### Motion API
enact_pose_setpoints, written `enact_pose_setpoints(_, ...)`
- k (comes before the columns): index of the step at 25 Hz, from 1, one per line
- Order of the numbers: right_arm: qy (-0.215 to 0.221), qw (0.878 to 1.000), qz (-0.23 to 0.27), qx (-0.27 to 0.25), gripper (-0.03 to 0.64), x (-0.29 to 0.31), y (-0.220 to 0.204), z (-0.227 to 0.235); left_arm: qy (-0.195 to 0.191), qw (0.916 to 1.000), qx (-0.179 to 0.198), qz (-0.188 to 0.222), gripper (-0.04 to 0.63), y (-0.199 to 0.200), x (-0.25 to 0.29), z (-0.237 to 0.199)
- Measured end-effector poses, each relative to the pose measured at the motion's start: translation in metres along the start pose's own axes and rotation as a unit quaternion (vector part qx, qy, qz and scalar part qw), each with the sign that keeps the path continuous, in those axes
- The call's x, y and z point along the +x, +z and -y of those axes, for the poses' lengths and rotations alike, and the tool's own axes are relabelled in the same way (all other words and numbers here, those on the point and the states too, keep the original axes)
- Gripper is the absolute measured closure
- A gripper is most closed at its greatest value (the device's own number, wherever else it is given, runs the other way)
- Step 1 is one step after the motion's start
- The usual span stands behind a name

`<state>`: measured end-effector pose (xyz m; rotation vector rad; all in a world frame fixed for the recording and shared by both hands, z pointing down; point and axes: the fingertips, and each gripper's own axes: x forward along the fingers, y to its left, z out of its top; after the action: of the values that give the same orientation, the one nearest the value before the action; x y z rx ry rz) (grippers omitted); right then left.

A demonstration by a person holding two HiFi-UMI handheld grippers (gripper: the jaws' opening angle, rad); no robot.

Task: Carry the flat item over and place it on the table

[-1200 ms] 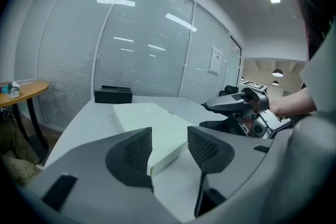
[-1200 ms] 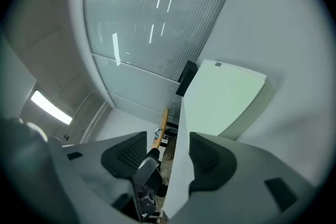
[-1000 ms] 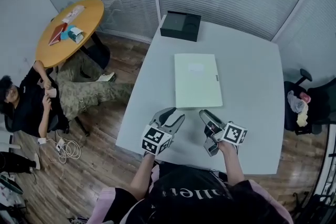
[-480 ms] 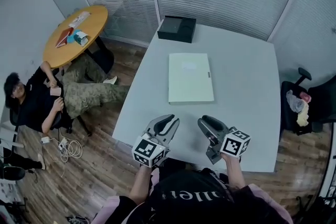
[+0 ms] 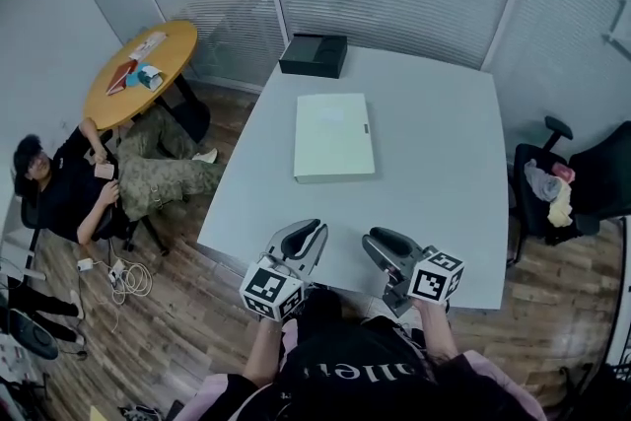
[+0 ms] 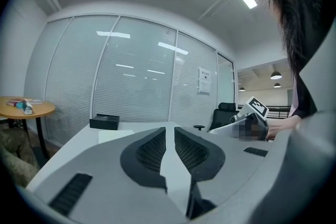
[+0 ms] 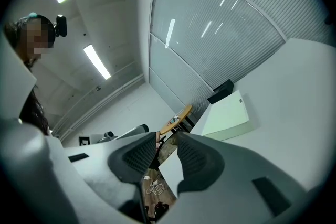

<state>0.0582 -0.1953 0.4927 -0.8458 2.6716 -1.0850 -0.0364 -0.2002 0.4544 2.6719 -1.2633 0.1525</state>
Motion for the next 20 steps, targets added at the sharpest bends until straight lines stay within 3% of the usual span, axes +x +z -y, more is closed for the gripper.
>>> enact_pose_setpoints(10,-0.001,1.0,0.005,-0.022,0.495,-0.063,-0.021,-0.024,-0.008,0.9998,-0.02,-0.002,0.526,-0.013,-0.021,0.075)
enact_pose_setpoints(20,0.003,1.0,0.019,-0.011,0.499,-0.081,-0.038,-0.042,-0.016,0.9998,-0.009,-0.006,0.526,-0.012,-0.046,0.1)
